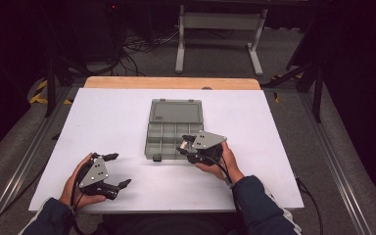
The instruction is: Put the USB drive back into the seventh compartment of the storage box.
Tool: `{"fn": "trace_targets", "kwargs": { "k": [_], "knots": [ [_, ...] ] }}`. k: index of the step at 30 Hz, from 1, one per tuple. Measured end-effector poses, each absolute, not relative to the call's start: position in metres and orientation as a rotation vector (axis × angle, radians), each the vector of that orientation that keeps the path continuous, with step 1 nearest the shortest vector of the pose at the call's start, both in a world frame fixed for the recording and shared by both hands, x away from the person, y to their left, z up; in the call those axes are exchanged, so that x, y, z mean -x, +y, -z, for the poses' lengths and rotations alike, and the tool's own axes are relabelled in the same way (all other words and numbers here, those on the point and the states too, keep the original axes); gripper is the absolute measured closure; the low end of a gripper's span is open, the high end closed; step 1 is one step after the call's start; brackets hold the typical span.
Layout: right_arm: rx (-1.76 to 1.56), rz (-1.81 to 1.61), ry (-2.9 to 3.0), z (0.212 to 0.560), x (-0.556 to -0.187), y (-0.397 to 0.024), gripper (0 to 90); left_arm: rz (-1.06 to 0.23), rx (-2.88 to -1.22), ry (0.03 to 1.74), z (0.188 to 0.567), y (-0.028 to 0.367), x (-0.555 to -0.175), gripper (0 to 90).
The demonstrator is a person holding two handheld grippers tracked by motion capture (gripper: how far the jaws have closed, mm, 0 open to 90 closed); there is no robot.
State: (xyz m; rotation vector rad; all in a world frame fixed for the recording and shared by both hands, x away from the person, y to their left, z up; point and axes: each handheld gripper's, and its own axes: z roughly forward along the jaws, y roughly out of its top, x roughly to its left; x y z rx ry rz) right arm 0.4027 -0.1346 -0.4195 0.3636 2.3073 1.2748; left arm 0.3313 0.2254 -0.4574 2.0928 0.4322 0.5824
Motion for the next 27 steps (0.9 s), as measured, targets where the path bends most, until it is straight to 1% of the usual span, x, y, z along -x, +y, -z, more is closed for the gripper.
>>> {"fn": "trace_targets", "kwargs": {
  "k": [27],
  "knots": [
    [-0.421, -1.248, 2.341, 0.4293, -0.4119, -0.1337, 54.0, -0.575, -2.103, 0.43, 0.4584, 0.2247, -0.3311, 8.8]
  ]
}}
